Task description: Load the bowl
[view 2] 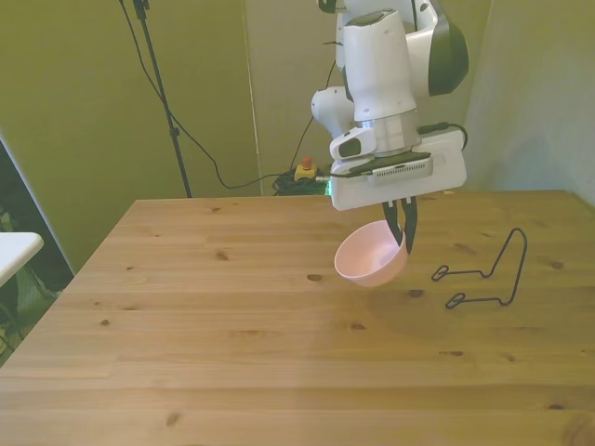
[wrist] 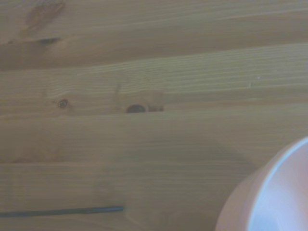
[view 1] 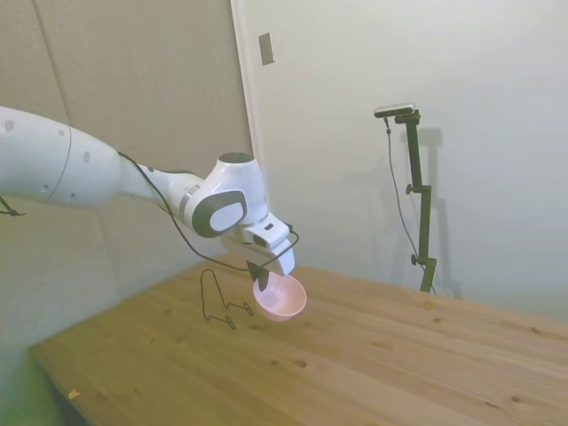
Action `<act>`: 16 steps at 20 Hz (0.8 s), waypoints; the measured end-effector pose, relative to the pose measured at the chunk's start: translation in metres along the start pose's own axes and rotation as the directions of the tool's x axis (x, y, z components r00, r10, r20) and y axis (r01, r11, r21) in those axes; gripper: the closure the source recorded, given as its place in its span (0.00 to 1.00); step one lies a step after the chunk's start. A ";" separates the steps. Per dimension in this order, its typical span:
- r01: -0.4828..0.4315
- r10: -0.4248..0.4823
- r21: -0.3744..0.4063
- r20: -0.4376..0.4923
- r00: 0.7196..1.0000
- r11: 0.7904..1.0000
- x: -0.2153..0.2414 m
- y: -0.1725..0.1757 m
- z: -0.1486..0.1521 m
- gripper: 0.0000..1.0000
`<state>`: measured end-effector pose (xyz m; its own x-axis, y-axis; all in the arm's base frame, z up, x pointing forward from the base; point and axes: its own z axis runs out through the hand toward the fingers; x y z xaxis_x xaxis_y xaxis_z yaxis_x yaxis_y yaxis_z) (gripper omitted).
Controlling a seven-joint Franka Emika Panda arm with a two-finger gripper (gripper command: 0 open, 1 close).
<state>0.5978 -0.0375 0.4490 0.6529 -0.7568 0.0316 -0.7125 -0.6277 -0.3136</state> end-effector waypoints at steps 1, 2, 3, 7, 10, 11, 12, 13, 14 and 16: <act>0.005 -0.005 0.013 0.008 1.000 1.000 -0.002 0.000 0.001 1.00; 0.012 -0.012 0.029 0.009 1.000 0.999 -0.003 -0.002 0.002 1.00; 0.015 -0.016 0.055 0.013 1.000 0.998 -0.005 -0.003 0.001 1.00; 0.014 -0.026 0.191 0.061 0.998 0.981 -0.017 -0.005 -0.010 1.00; 0.010 -0.045 0.288 0.115 0.992 0.958 -0.041 -0.008 -0.015 1.00; 0.007 -0.050 0.314 0.130 0.990 0.949 -0.049 -0.010 -0.017 1.00; 0.000 -0.052 0.341 0.144 0.988 0.940 -0.055 -0.011 -0.019 1.00; -0.011 -0.051 0.370 0.157 0.986 0.929 -0.060 -0.012 -0.022 1.00; -0.024 -0.049 0.400 0.169 0.984 0.916 -0.063 -0.012 -0.025 1.00; -0.043 -0.039 0.433 0.180 0.983 0.900 -0.070 -0.006 -0.034 1.00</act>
<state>0.5482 0.0133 0.4807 0.7159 -0.6866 -0.1271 -0.5584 -0.4537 -0.6945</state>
